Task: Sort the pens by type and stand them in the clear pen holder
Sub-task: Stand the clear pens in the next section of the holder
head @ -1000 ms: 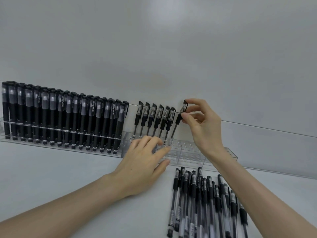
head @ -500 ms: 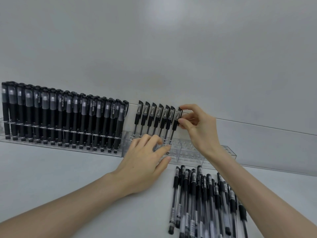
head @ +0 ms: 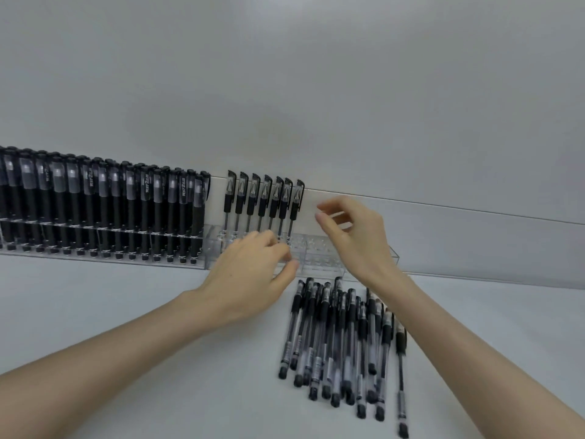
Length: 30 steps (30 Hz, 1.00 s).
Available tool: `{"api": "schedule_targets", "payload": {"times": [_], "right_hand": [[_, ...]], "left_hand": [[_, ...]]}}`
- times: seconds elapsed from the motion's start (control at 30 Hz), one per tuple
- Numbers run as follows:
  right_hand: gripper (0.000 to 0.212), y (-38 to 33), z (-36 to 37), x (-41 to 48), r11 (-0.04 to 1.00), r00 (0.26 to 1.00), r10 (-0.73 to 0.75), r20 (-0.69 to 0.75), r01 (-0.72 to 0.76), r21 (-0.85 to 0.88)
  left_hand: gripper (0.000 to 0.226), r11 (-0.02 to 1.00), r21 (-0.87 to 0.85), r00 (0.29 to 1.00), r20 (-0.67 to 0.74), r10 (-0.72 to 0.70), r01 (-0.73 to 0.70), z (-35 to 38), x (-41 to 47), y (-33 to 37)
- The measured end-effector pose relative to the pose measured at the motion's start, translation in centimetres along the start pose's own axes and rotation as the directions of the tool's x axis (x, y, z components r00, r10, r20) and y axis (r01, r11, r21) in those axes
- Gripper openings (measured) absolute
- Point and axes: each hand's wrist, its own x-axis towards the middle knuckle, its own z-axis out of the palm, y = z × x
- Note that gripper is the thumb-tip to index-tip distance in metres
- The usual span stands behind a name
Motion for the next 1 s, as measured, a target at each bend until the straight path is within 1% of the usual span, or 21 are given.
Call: {"api": "schedule_targets", "payload": {"times": [0.07,0.13,0.23,0.3,0.37,0.43,0.53,0.6,0.67,0.73,0.8,0.93,1.0], "right_hand": [[0.011,0.5,-1.1,-1.7,0.999,0.997,0.004,0.077,-0.002,-0.035],[0.013,1.0,-1.9,-3.6,0.997,0.983,0.009,0.183,0.005,-0.078],[0.018,1.8,-3.1,-5.6,0.994,0.933,0.026,0.358,0.012,-0.104],[0.025,2.1,-3.8,-6.6,0.989,0.891,0.014,0.454,0.054,-0.137],[0.029,2.6,-4.1,-7.3,0.986,0.864,-0.021,0.503,0.101,-0.132],[0.032,3.1,-4.0,-7.9,0.989,0.839,-0.023,0.543,0.099,-0.112],[0.035,3.7,-3.6,-8.5,0.991,0.827,-0.012,0.562,0.084,-0.104],[0.038,3.9,-3.6,-8.5,0.993,0.832,-0.015,0.554,0.078,-0.091],[0.040,4.0,-3.7,-8.5,0.993,0.834,-0.013,0.552,0.075,-0.090],[0.041,4.0,-3.7,-8.5,0.991,0.829,-0.003,0.560,0.078,-0.110],[0.041,4.0,-3.8,-8.5,0.991,0.822,-0.001,0.570,0.076,-0.109],[0.040,3.8,-4.0,-8.3,0.994,0.815,0.003,0.580,0.062,-0.092],[0.037,3.4,-4.2,-8.3,0.995,0.823,-0.007,0.568,0.060,-0.074]], "left_hand": [[0.037,0.997,-0.041,0.996,0.070,-0.058,0.061,-0.3,-0.9,1.6],[0.042,0.986,-0.076,0.983,0.122,-0.138,0.148,-0.2,-2.4,3.2],[0.056,0.952,-0.093,0.948,0.165,-0.273,0.291,0.4,-4.4,5.7],[0.060,0.928,-0.083,0.923,0.169,-0.345,0.362,0.9,-5.0,6.8],[0.055,0.902,-0.095,0.899,0.176,-0.400,0.420,1.3,-5.2,7.5],[0.054,0.856,-0.156,0.863,0.206,-0.460,0.493,1.4,-4.9,8.0],[0.056,0.753,-0.258,0.792,0.284,-0.540,0.606,1.2,-4.1,7.6],[0.049,0.710,-0.299,0.767,0.334,-0.548,0.638,1.0,-3.5,7.0],[0.045,0.692,-0.320,0.756,0.386,-0.529,0.648,0.8,-3.1,6.8],[0.048,0.686,-0.320,0.748,0.415,-0.518,0.653,0.6,-3.1,6.8],[0.044,0.692,-0.317,0.752,0.404,-0.521,0.649,0.4,-3.2,6.8],[0.027,0.750,-0.247,0.775,0.374,-0.510,0.613,0.1,-3.3,7.5],[0.025,0.770,-0.230,0.787,0.362,-0.500,0.595,0.1,-3.4,7.6]]}}
